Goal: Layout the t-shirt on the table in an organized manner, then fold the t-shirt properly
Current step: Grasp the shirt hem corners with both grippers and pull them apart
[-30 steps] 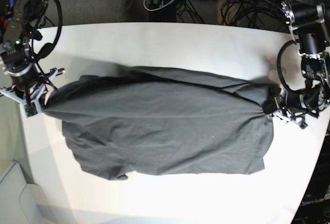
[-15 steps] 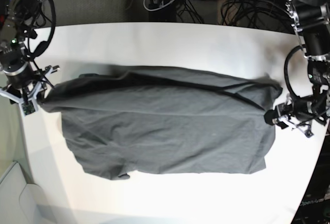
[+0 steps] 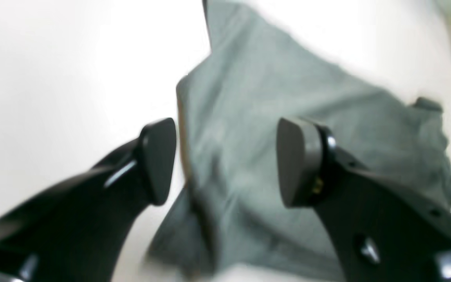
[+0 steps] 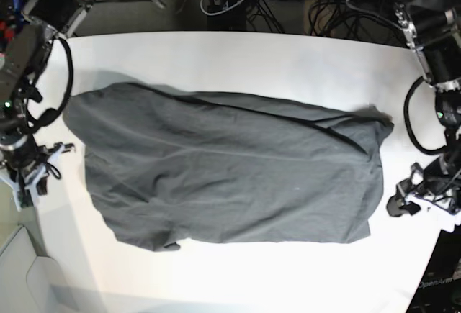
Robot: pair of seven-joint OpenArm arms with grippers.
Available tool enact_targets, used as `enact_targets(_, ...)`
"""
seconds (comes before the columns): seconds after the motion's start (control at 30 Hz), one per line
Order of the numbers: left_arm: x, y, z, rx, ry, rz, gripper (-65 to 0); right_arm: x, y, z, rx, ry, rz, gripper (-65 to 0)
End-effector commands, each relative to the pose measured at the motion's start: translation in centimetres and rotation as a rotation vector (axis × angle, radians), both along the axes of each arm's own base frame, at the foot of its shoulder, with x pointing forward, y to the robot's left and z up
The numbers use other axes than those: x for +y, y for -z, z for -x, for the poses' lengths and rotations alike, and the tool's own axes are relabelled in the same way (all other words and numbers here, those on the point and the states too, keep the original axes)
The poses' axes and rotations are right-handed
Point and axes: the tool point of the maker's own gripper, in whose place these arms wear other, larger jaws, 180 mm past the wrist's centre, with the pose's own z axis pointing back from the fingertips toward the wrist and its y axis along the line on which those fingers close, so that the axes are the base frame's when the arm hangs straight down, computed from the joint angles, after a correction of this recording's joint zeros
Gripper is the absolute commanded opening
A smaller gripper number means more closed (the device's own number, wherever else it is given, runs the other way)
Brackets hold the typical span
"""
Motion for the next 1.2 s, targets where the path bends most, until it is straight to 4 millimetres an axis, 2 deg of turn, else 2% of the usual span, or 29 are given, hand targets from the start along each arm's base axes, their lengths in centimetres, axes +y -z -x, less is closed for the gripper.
enact_targets(0.0,-1.2,-1.1,-1.4,-0.039,0.025,-0.009,-33.3,-0.2,-0.5,-1.5,-0.017,0.000,-0.007,-65.0)
enact_targets(0.07,-4.3,0.1,-2.5,-0.022,0.081,-0.027,-42.1,0.6,1.5,-3.3,0.046,-0.021,-0.031,-64.3)
enact_targets(0.17,-7.6,3.0,-2.9,0.046,0.141,-0.059,-53.6,1.7,5.1,-4.5,0.145,-0.046,-0.092,-65.0)
enact_targets(0.23,-8.6,5.3,-2.8,0.112,0.145,-0.068,-58.3,3.3,7.3,-5.1,0.200,-0.075,-0.140,-65.0)
enact_targets(0.3,-8.6,8.0,-2.1,0.183,0.140,-0.100,-59.9,4.5,9.4,-5.0,0.243,-0.105,-0.168,-64.9)
enact_targets(0.37,-8.0,10.6,-0.7,0.264,0.137,-0.117,-59.9,5.0,12.1,-3.4,0.303,-0.116,-0.184,-64.9)
enact_targets(0.47,-7.3,13.0,1.5,0.332,0.132,-0.121,-59.9,5.7,14.1,-1.5,0.348,-0.135,-0.183,-64.9)
enact_targets(0.53,-6.1,14.1,3.5,0.404,0.143,-0.140,-59.9,6.2,15.2,0.2,0.384,-0.156,-0.160,-65.0)
enact_targets(0.63,-5.9,15.8,6.7,0.526,0.187,-0.151,-59.9,5.9,16.2,3.1,0.421,-0.175,-0.108,-65.0)
enact_targets(0.77,-5.3,16.1,10.0,0.593,0.229,-0.202,-60.0,6.2,16.9,6.5,0.464,-0.218,-0.044,-65.0)
enact_targets(0.9,-5.4,15.0,12.1,0.604,0.270,-0.253,-60.0,6.9,16.0,7.9,0.445,-0.251,-0.010,-65.0)
enact_targets(1.0,-4.1,12.7,13.2,0.579,0.238,-0.273,-60.0,7.1,14.4,7.6,0.399,-0.262,0.012,-65.0)
enact_targets(1.17,-1.3,8.5,12.5,0.489,0.134,-0.289,-60.0,7.8,11.0,6.2,0.303,-0.276,0.049,-65.0)
